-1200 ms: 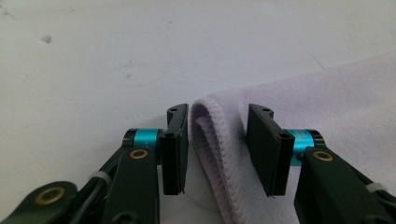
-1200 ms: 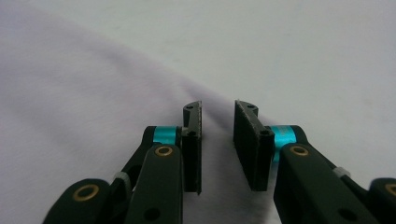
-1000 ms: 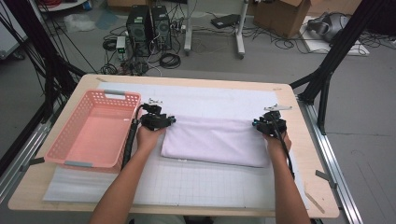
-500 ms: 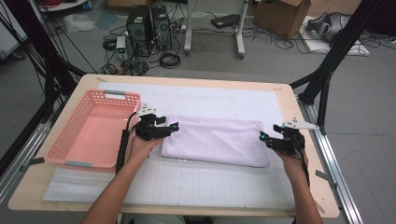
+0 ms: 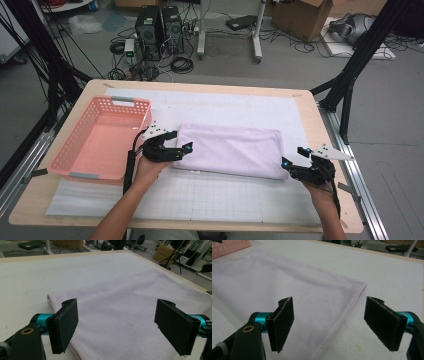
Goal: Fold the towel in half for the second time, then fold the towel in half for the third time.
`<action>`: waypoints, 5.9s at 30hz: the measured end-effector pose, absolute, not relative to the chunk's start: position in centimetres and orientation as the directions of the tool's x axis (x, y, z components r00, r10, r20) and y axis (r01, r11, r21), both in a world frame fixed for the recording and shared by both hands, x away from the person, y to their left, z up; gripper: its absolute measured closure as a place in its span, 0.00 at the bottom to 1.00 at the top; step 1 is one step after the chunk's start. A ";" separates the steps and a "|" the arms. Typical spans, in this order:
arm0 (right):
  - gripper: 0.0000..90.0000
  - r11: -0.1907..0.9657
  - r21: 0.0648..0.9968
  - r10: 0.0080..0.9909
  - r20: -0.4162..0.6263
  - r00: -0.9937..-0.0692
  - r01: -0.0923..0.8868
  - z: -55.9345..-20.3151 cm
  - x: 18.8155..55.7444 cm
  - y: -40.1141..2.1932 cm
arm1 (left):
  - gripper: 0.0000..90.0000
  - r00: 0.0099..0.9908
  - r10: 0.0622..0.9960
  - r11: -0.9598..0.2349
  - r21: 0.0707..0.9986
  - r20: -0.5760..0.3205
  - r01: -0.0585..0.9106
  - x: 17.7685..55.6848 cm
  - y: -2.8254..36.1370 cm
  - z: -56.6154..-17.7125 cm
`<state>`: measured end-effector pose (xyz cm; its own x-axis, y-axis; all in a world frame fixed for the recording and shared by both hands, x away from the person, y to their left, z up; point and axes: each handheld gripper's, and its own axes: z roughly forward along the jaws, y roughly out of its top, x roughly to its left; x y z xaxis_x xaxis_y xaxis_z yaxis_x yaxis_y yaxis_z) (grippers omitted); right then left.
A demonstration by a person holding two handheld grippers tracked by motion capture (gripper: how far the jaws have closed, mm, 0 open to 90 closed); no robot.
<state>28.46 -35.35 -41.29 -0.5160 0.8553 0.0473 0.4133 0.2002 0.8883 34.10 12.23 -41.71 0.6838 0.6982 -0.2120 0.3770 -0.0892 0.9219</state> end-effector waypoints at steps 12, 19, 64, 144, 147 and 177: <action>0.23 0.200 0.900 0.859 0.029 -0.511 0.388 -41.2 27.7 -35.1 | 0.23 0.700 0.686 -0.096 0.928 -0.200 0.359 32.5 12.3 -42.3; 0.23 0.199 0.900 0.859 0.031 -0.511 0.389 -41.2 27.8 -35.1 | 0.24 0.695 0.691 -0.093 0.928 -0.201 0.360 32.6 12.4 -42.4; 0.23 0.223 0.885 0.851 0.028 -0.524 0.409 -41.7 27.9 -34.9 | 0.25 0.632 0.751 -0.146 0.885 -0.192 0.443 32.9 12.4 -43.2; 0.26 0.413 0.819 0.646 0.045 -0.762 0.399 -39.5 39.4 -17.7 | 0.90 0.545 0.766 -0.116 0.761 -0.341 0.639 30.6 12.8 -45.0; 0.26 0.442 0.807 0.629 0.033 -0.777 0.392 -39.5 40.5 -15.6 | 0.89 0.550 0.765 -0.122 0.763 -0.335 0.634 30.4 12.9 -44.9; 0.64 0.635 0.654 0.495 0.064 -0.867 0.411 -43.4 45.5 -5.7 | 0.89 0.557 0.762 -0.131 0.765 -0.329 0.631 29.8 13.9 -44.6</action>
<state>45.47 -5.69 -43.36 -0.8668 0.4945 0.0642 0.4107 0.6349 0.6544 29.80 13.88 -44.61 0.5573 0.7622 -0.3293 0.6307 -0.1307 0.7650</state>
